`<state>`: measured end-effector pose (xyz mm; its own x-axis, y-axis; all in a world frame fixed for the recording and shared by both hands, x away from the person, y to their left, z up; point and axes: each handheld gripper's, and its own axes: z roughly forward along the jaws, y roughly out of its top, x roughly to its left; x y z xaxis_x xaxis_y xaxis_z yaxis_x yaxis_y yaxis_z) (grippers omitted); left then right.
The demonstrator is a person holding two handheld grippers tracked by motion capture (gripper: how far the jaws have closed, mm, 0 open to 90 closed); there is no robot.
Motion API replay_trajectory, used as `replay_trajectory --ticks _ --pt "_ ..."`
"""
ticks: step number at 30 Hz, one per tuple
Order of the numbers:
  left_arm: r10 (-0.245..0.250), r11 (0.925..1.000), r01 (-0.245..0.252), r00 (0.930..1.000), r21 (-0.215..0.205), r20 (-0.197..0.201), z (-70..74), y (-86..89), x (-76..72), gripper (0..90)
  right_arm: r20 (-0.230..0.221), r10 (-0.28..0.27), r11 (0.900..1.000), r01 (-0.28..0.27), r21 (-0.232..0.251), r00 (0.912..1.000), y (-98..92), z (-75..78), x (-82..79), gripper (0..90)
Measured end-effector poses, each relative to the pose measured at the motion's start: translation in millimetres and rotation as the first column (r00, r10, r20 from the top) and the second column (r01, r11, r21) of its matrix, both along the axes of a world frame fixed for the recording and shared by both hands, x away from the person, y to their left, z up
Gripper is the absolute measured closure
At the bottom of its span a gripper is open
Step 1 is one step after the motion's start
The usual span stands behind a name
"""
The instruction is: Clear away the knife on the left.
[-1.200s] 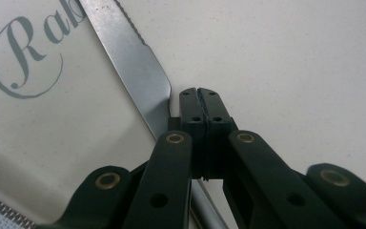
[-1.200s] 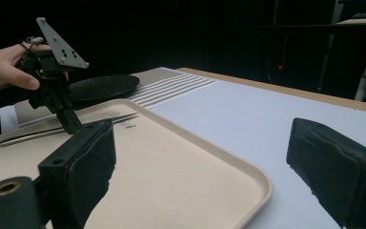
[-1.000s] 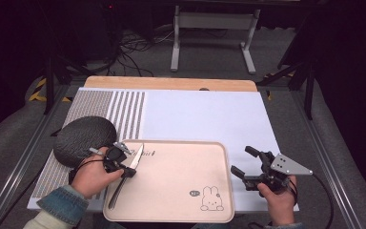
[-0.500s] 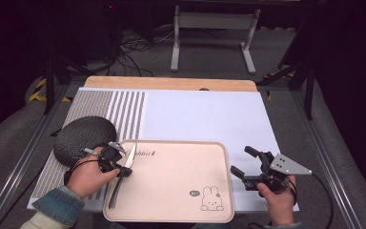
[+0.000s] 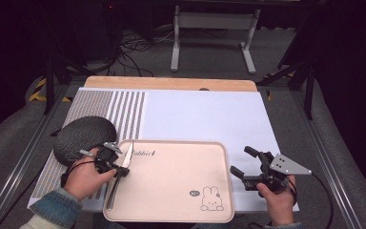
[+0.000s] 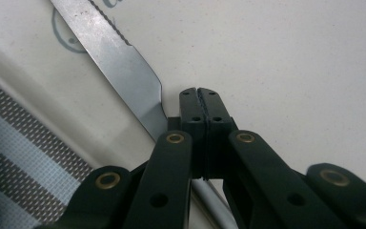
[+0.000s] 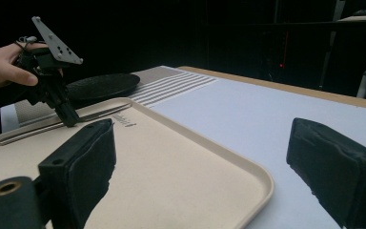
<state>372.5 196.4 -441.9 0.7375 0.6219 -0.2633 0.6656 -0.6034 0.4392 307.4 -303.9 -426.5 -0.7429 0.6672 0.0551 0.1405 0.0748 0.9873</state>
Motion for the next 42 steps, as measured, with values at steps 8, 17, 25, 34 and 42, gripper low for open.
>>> replay_trajectory --ticks 8,17,25,34,42 --pt "0.028 0.9996 -0.028 0.9996 0.009 0.009 0.2 5.6 0.0 90.0 -0.001 0.003 1.000 -0.003 0.000 1.0000 0.4 -0.4 0.2 10.2" --pt "0.070 0.9975 -0.070 0.9975 0.013 0.004 1.5 6.0 -3.2 90.0 0.000 0.003 1.000 -0.003 -0.003 1.0000 0.5 -0.2 0.1 10.2" --pt "0.071 0.9972 -0.071 0.9974 0.025 0.015 3.3 6.6 -3.1 90.0 0.000 0.003 1.000 -0.003 -0.004 1.0000 0.5 -0.3 0.1 10.2" --pt "0.057 0.9961 -0.051 0.9943 -0.072 0.090 10.8 5.5 -5.7 59.2 -0.001 0.001 1.000 -0.001 -0.003 1.0000 0.5 -0.6 0.5 10.2" --pt "0.019 0.9938 0.013 0.9590 -0.111 0.283 17.3 10.4 -6.2 18.3 -0.001 0.002 1.000 -0.002 -0.007 1.0000 1.5 -0.7 1.6 10.2"
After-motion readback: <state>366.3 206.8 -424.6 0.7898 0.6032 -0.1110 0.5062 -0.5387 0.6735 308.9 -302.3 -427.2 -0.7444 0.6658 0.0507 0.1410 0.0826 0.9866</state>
